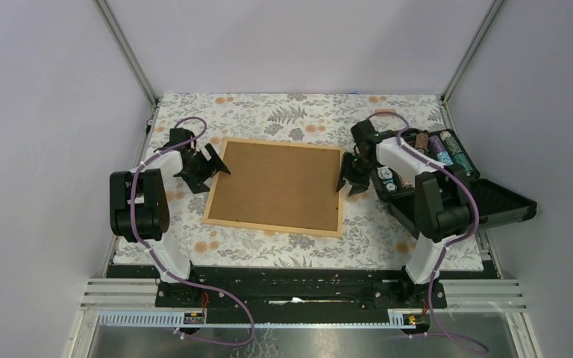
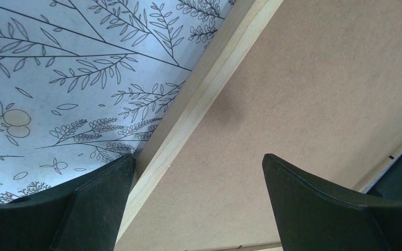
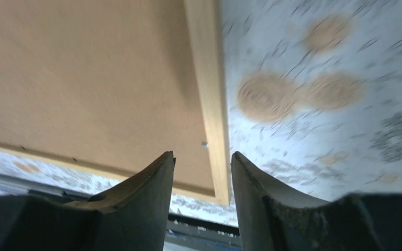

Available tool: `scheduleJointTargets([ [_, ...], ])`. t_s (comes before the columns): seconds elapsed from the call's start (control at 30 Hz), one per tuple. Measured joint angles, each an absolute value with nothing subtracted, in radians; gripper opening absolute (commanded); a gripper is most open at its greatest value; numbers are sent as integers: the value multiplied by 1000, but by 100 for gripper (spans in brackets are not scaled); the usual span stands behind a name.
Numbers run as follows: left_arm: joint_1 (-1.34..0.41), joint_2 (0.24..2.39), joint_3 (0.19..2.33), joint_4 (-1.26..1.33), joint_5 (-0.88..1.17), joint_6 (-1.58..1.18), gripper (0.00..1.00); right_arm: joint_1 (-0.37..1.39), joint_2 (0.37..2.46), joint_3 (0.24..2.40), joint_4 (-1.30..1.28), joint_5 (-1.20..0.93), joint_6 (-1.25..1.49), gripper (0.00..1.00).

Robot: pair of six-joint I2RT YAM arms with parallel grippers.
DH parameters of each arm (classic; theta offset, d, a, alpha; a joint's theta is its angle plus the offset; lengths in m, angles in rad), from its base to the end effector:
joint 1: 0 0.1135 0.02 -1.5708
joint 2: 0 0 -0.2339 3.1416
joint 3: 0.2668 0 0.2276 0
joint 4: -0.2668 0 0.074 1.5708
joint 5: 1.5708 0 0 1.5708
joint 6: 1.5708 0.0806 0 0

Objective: Put the photo into the frame
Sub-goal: Install the photo frame at the center of the board.

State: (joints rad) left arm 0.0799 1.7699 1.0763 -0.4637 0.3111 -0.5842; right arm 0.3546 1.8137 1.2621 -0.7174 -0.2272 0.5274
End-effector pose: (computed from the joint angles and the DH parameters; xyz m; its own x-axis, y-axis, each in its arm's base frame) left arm 0.3349 0.0021 0.1105 -0.7871 -0.5898 -0.1806 -0.4645 0.7595 -0.4554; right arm 0.3126 0.1351 0.1310 -0.9756 0.1617 -0.1486 0.1041 0.9363 0.3354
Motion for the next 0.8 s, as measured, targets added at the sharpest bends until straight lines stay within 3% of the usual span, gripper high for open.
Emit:
scheduleJointTargets([
  [0.17, 76, 1771, 1076, -461, 311, -584, 98, 257, 1860, 1393, -720, -197, 450, 47],
  [0.37, 76, 1771, 1077, -463, 310, -583, 98, 259, 2078, 1688, -686, -161, 385, 47],
  [0.8, 75, 1774, 1081, -467, 307, -580, 98, 202, 2171, 1678, -698, -147, 362, 47],
])
